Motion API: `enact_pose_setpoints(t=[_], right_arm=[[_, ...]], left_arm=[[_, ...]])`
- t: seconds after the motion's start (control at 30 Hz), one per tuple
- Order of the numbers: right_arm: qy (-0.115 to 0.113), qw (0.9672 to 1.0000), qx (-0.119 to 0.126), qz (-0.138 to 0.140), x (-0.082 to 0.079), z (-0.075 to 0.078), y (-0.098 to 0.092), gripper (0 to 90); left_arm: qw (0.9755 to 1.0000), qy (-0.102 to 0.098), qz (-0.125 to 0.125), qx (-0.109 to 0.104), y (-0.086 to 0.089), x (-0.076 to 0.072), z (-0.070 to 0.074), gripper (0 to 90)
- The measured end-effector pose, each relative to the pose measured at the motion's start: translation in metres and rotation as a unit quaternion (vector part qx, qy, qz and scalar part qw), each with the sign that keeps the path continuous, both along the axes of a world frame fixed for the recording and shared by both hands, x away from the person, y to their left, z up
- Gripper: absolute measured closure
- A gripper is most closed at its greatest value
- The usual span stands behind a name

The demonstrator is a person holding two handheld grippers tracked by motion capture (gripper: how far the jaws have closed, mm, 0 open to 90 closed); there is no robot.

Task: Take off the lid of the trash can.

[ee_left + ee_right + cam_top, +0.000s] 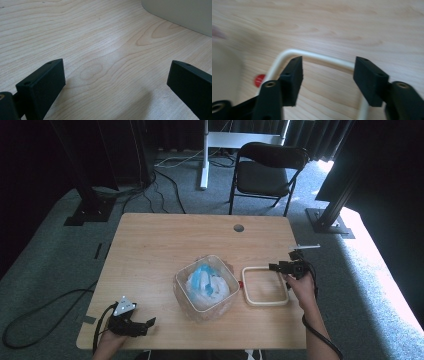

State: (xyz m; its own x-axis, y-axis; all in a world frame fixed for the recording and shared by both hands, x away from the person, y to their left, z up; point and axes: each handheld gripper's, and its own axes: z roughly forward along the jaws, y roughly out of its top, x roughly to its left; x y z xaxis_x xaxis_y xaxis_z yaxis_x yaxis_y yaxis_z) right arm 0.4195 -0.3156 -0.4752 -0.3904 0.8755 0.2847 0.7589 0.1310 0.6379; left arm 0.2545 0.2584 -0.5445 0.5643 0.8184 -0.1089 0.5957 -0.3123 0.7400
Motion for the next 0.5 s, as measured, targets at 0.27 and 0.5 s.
enact_pose_setpoints(t=[0.27,0.5], right_arm=[[-0.041,0.9978,0.041,0.033,-0.011,0.028,0.023,20.5],[-0.079,0.9932,0.059,0.061,-0.024,0.052,0.046,17.9]], left_arm=[[1.0000,0.000,-0.003,0.001,-0.001,0.000,0.000,1.7],[1.0000,0.001,-0.003,0.001,-0.001,0.000,0.000,1.7]])
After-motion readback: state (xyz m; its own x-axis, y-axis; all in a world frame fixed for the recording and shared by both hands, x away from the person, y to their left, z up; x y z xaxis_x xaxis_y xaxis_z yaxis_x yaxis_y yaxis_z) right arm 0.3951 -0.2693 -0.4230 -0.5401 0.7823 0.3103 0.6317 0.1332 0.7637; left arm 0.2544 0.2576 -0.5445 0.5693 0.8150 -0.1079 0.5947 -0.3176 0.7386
